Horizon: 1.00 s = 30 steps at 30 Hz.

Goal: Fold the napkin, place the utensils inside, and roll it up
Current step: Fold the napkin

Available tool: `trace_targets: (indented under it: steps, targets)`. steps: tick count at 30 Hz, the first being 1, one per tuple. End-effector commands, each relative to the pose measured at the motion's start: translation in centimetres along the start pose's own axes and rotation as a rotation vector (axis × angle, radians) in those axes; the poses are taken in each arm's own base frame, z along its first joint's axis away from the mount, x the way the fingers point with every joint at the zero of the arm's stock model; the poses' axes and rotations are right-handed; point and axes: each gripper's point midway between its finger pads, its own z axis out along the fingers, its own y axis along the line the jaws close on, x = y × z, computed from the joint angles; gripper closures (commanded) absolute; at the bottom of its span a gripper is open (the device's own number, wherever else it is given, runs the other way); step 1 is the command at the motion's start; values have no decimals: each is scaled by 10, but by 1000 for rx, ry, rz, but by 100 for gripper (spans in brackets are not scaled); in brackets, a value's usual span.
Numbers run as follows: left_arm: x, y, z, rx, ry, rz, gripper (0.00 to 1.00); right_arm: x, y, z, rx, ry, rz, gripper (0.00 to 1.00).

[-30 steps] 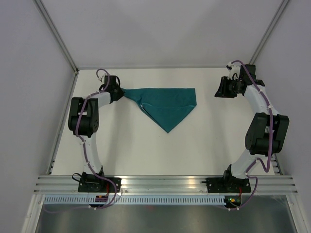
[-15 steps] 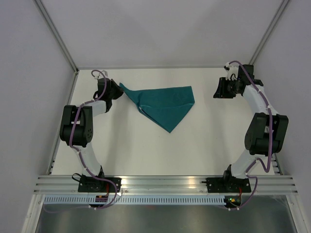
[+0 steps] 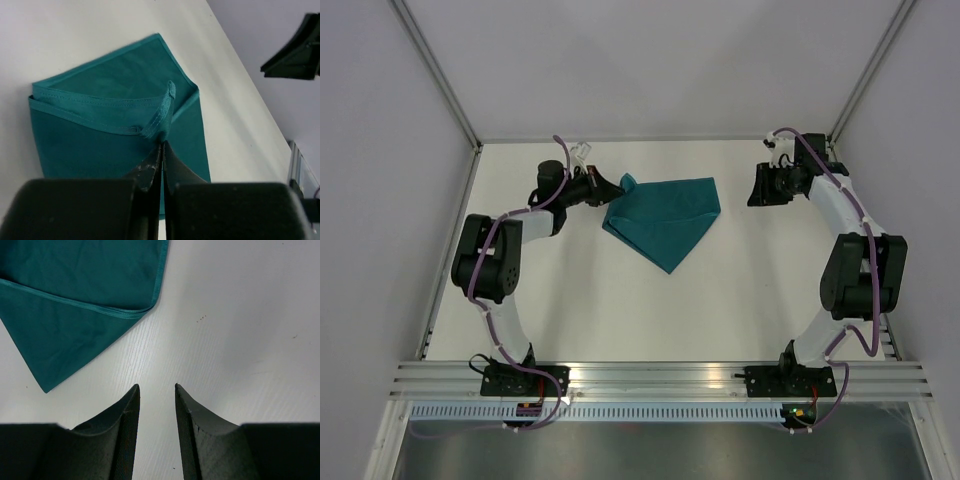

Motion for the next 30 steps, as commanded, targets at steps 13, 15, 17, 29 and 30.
trace_targets:
  steps: [13, 15, 17, 29, 30]
  targets:
    - [53, -52, -10, 245, 237, 155, 98, -14, 19, -10, 10, -33, -88, 60]
    - [58, -58, -9, 245, 257, 173, 98, -14, 20, -9, 9, -32, -90, 60]
    - [67, -59, -8, 228, 290, 184, 98, -13, 21, -9, 8, -29, -92, 60]
    - [119, -74, 12, 171, 435, 286, 98, -9, 29, 1, 8, -5, -121, 60]
    - [124, -74, 13, 164, 445, 289, 98, -8, 30, 2, 7, -1, -124, 60]
